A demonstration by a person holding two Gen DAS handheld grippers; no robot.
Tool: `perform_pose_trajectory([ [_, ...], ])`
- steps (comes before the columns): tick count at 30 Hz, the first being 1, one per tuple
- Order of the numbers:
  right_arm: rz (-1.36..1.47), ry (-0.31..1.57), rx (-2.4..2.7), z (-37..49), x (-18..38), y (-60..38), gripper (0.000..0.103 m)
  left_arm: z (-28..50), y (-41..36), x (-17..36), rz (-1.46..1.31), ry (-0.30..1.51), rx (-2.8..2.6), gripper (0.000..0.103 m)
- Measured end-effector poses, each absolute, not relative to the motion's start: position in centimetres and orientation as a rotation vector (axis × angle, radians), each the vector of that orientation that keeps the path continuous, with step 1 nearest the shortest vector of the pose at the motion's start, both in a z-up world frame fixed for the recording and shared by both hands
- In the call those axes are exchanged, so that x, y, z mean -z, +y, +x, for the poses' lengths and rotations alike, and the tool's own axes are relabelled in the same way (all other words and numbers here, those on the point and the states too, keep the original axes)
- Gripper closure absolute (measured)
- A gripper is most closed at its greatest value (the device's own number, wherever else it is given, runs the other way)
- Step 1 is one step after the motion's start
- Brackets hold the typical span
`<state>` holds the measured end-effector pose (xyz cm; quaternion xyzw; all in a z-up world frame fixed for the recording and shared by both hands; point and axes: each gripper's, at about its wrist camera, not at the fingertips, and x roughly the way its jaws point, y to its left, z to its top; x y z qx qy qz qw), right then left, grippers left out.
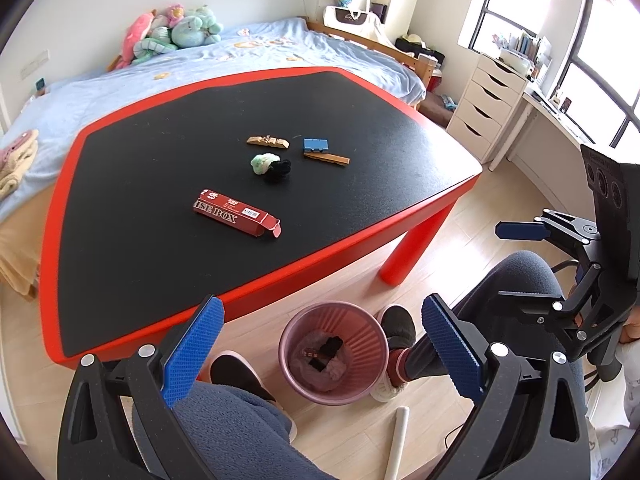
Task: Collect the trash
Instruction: 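Drop the black sock and red box into the pink wastebasket with both tools, then reach both tools toward the red box and wooden stick on the table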
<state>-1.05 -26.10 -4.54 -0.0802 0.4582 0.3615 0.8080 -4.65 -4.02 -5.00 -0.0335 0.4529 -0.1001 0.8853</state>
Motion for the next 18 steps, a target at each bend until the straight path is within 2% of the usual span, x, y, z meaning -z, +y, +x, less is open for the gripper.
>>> perform_pose_trajectory([
  [18, -0.206, 0.935, -0.79, 2.0, 2.7, -24.5, 0.003, -1.2, -2.5, 4.3, -0.118, 0.977, 0.132, 0.008],
])
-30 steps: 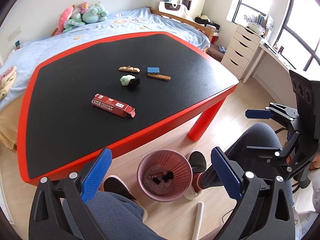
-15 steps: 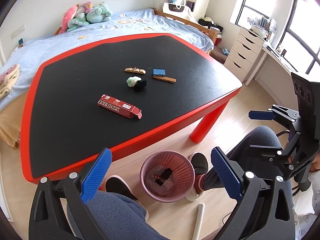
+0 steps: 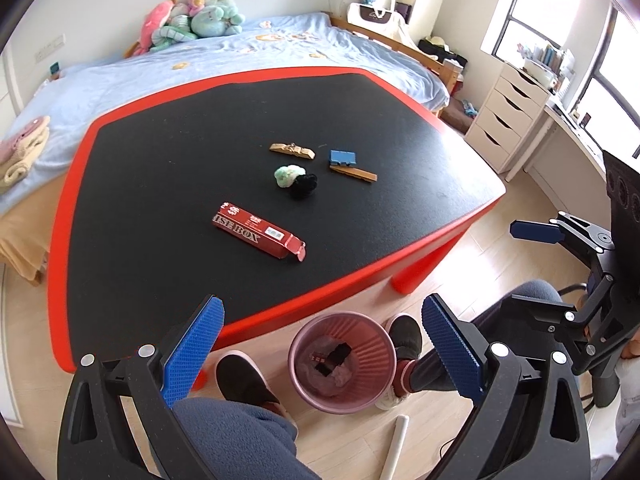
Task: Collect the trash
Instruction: 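Reach both tools toward the red box and wooden stick on the table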
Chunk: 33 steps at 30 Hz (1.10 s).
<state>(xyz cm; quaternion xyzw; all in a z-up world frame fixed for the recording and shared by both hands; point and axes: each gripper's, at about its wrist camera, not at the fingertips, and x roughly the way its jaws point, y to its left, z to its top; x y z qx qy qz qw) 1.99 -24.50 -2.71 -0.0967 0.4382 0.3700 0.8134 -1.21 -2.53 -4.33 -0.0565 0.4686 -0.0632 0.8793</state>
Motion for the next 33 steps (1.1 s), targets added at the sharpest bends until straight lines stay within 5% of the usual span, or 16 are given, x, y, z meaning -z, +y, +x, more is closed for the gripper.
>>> perform_pose_trajectory([
  [33, -0.307, 0.957, -0.916, 17.2, 8.6, -18.1, 0.003, 9.6, -0.1, 12.4, -0.285, 1.135, -0.325, 0.011],
])
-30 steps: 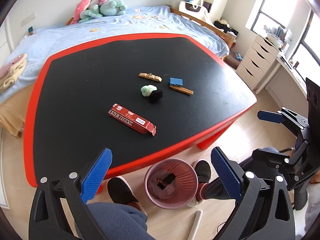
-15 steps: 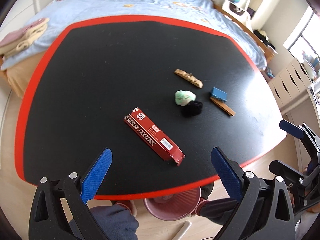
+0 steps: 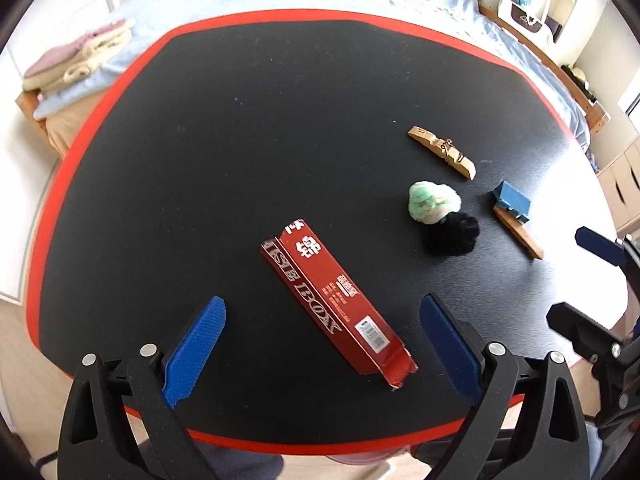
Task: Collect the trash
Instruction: 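Reach both tools toward the red box and wooden stick on the table, then grasp the red box with the left tool while the right tool grasps the wooden stick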
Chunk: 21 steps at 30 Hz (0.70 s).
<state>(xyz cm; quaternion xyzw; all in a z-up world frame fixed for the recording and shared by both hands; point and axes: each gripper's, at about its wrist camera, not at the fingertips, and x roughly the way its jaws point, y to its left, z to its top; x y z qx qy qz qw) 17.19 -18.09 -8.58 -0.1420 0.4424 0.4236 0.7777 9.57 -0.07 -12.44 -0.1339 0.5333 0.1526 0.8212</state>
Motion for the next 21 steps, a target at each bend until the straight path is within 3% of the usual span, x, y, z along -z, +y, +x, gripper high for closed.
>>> perform_pose_trajectory([
  [6, -0.312, 0.947, -0.921, 18.1, 9.4, -17.5, 0.008, 9.5, 0.2, 12.4, -0.217, 1.12, -0.338, 0.024],
  [8, -0.33, 0.946, -0.916, 18.2, 9.7, -17.2, 0.024, 9.4, 0.4, 12.3, -0.202, 1.112, -0.326, 0.028],
  [11, -0.356, 0.947, -0.912, 18.1, 10.0, -16.8, 0.034, 9.2, 0.9, 12.2, -0.187, 1.102, -0.304, 0.037],
  [15, -0.378, 0.937, -0.904, 18.0, 10.0, -16.6, 0.049, 8.7, 2.6, 11.8, -0.174, 1.102, -0.281, 0.065],
  [21, -0.404, 0.938, -0.888, 17.8, 9.9, -16.3, 0.078, 8.1, 3.8, 11.6, -0.154, 1.097, -0.227, 0.088],
])
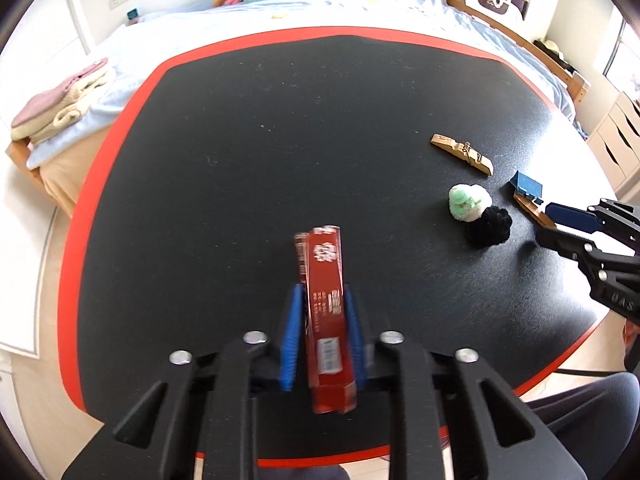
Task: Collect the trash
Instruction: 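Grasp the red box with the left tool while the right tool grasps the wooden stick, then lower the red box and wooden stick into the pink wastebasket and release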
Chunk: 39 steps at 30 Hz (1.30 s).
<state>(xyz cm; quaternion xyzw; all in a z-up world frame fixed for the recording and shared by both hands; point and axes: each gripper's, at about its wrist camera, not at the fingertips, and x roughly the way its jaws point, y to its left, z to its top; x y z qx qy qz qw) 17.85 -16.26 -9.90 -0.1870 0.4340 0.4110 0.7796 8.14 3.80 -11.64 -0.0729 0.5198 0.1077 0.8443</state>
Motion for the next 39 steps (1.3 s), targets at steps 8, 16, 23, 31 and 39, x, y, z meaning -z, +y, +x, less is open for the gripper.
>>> perform_pose_trajectory([
  [8, -0.395, 0.954, -0.866, 17.5, 9.6, -16.0, 0.092, 7.8, 4.7, 11.5, -0.17, 1.075, -0.118, 0.088],
  [16, -0.352, 0.93, -0.87, 15.7, 6.9, -17.0, 0.092, 6.8, 3.2, 9.5, -0.146, 1.037, -0.036, 0.088],
  [23, -0.294, 0.908, -0.875, 12.5, 4.2, -18.8, 0.092, 5.1, 1.6, 7.0, -0.118, 0.998, 0.025, 0.088],
  [31, -0.253, 0.88, -0.867, 7.7, 1.7, -21.1, 0.092, 1.9, -0.6, 4.7, -0.078, 0.961, 0.115, 0.088],
  [39, -0.23, 0.888, -0.857, 3.3, 1.1, -23.3, 0.092, -0.9, -2.5, 3.9, -0.051, 0.947, 0.19, 0.088],
])
